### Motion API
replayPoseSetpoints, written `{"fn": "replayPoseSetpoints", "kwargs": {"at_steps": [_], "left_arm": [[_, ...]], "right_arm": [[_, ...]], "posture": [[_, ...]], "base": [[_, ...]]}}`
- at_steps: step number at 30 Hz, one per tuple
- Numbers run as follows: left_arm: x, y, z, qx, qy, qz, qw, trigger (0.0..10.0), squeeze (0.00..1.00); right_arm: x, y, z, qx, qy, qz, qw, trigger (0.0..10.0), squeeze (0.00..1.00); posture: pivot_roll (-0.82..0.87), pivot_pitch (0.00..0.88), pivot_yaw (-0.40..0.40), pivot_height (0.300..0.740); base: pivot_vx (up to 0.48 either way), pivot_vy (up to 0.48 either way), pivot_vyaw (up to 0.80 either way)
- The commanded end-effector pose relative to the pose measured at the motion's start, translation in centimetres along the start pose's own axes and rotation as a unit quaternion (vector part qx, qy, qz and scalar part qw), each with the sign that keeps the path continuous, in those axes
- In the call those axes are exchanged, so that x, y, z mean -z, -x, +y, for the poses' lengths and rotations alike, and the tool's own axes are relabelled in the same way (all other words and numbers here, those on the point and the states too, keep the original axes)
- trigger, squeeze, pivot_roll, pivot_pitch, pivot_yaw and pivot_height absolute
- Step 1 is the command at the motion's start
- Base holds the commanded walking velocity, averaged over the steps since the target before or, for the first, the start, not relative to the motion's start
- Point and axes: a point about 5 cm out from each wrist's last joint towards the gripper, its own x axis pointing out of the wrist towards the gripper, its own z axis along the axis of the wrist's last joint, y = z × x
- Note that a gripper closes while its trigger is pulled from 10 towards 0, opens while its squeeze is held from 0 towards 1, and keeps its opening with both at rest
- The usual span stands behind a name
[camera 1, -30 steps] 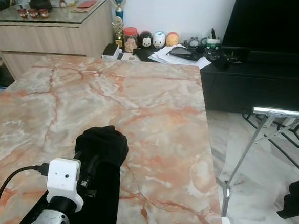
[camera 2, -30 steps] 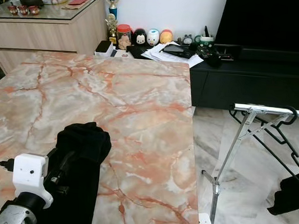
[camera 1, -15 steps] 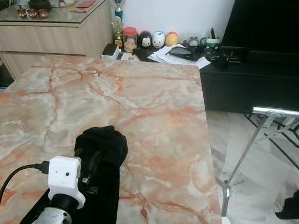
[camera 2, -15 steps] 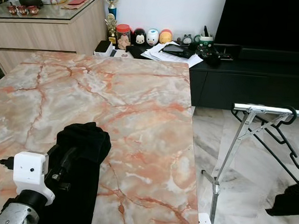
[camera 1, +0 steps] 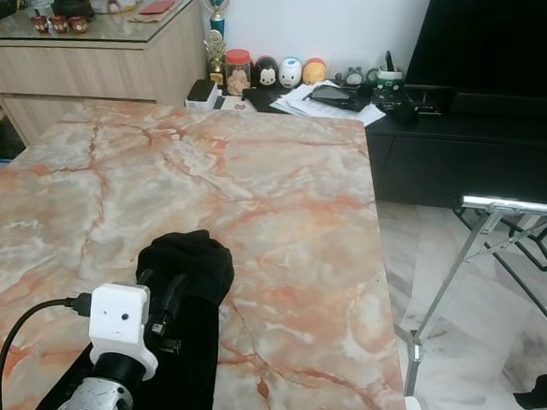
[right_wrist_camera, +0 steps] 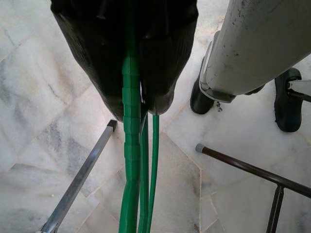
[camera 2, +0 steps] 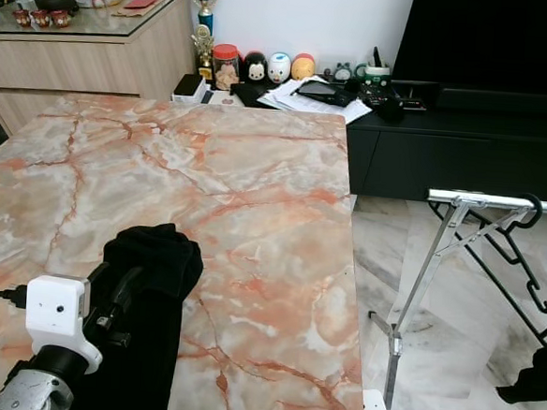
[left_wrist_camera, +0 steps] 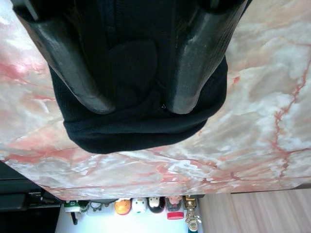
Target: Hang hanger
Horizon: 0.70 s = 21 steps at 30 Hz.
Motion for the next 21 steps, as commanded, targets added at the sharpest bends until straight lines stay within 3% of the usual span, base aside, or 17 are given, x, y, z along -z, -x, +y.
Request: {"fn": "replayPoseSetpoints", "kwargs": {"at_steps": [1,21], "left_arm": [[0.11,-0.09,0.01,-0.003,-0.003,-0.001,1.000,10.0,0.00],[0.08,-0.05,0.13,-0.006,-0.006,0.001,1.000,10.0,0.00]], "right_arm": [[-0.28,-0.04,0.06,0.000,-0.002,-0.004,1.000,10.0,0.00],[-0.32,-0.04,0.04,-0.001,0.000,-0.004,1.000,10.0,0.00]], "posture": [[0.02,0.000,0.010,0.740],[0.02,0.000,0.008,0.740]], "base": [[-0.251,0.000,0.00],[-0.278,0.000,0.00]]}}
